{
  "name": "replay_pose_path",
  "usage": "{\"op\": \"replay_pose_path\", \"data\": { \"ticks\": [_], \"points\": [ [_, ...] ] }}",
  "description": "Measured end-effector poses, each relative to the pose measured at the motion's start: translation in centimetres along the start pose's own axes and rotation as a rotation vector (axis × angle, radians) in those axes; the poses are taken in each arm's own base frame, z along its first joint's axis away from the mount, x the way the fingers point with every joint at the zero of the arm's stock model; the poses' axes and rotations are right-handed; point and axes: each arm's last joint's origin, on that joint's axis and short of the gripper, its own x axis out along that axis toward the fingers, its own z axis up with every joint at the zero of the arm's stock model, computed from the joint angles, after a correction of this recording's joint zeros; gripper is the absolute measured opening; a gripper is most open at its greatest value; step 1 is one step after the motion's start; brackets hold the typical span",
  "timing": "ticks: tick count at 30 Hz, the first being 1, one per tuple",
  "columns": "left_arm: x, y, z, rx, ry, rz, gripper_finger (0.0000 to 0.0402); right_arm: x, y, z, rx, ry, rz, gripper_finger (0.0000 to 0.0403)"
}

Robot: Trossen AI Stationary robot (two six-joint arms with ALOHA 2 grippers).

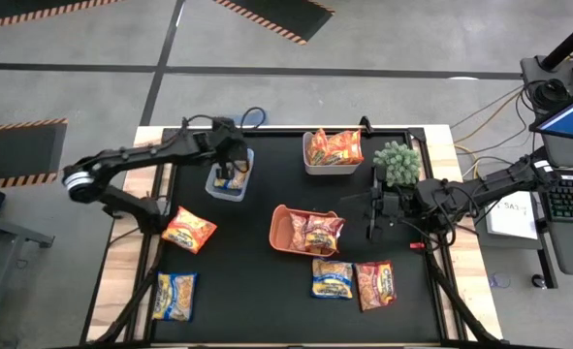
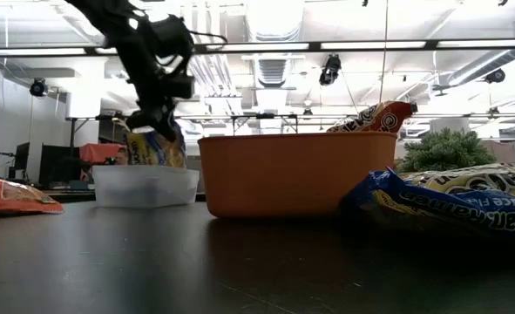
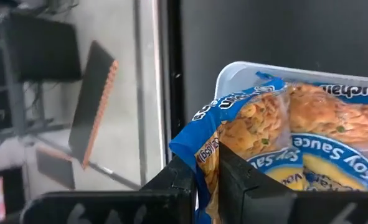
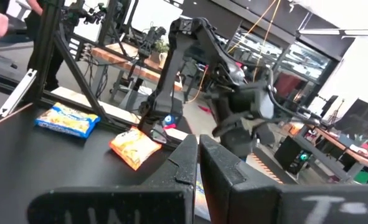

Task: Sort Maruchan noodles
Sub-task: Put the middle blue noodle packet into the transparent bin

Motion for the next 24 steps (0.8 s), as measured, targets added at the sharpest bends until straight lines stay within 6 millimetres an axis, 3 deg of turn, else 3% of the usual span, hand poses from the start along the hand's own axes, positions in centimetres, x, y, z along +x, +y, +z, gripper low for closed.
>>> {"op": "replay_pose_path", "data": {
  "ticks": [7, 13, 18, 24],
  "points": [
    [2.7, 1.2, 1.0, 0.023, -0.014, -0.114, 0.0018, 0.0, -0.1, -0.1, -0.037, 0.022, -0.046, 0.0009],
    [3.8, 1.5, 1.4, 0.017, -0.001, -0.127, 0.0044, -0.3, -0.5, 0.2, -0.053, 0.022, -0.096, 0.0009],
    [3.6, 1.6, 1.4, 0.007, -0.036, -0.153, 0.0076, -0.8, -0.8, 0.6, -0.046, 0.001, -0.107, 0.0009],
    [2.1, 2.8, 1.7, -0.025, -0.085, -0.107, 0.0109, -1.2, -1.1, 0.8, -0.041, -0.013, -0.115, 0.0009]
  ]
}}
